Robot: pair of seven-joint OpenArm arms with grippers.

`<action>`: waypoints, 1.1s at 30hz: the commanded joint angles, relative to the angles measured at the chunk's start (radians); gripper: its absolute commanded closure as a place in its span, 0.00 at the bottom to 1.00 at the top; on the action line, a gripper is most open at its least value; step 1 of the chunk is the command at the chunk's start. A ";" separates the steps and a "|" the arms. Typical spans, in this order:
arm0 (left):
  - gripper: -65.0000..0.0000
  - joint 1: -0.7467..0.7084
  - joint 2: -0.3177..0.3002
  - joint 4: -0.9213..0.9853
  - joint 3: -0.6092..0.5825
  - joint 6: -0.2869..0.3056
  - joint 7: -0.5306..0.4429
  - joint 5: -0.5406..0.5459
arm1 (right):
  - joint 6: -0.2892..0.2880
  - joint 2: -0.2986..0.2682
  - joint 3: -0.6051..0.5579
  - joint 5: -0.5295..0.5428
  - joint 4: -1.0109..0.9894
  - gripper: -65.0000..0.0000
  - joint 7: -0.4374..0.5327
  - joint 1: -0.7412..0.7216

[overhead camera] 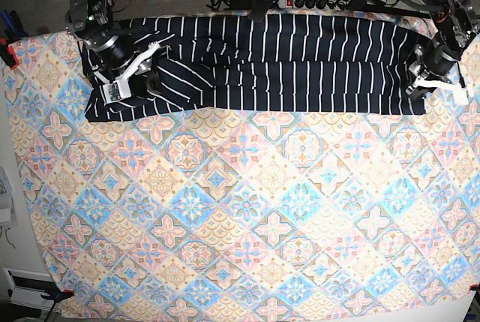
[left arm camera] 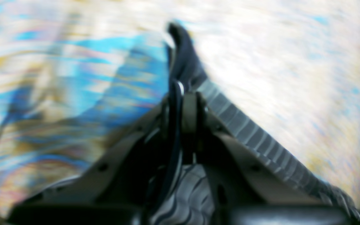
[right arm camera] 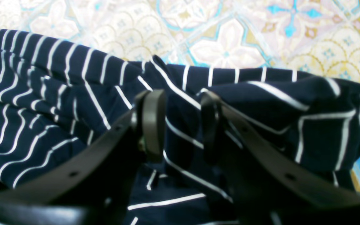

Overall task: Fold the T-shirt properly
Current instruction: 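Move the left gripper along the strip toward the right gripper, folding its end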

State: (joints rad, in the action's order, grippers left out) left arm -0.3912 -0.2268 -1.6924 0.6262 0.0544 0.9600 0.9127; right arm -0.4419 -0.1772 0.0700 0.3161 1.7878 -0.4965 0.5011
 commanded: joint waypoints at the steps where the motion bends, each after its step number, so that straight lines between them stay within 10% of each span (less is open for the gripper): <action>1: 1.00 -0.005 0.005 -0.045 -0.021 0.009 0.012 0.030 | -0.005 -0.006 0.007 0.012 0.022 0.71 0.023 -0.002; 14: 1.00 -0.002 0.241 -0.183 -0.271 0.006 0.165 0.065 | -0.005 -0.008 0.015 0.012 0.024 0.71 0.028 -0.005; 29: 1.00 0.013 0.295 -0.177 -0.355 0.006 0.172 0.062 | -0.005 -0.008 0.041 0.012 0.024 0.71 0.029 -0.006; 33: 0.84 0.025 0.269 -0.179 -0.408 0.008 0.202 0.069 | -0.005 -0.008 0.041 0.012 0.024 0.71 0.029 -0.006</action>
State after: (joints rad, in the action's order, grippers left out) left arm -0.3649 0.0410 -1.8534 0.2203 0.0559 1.1652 0.9527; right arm -0.4419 -0.1776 0.1074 0.3153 1.7897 -0.4931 0.4980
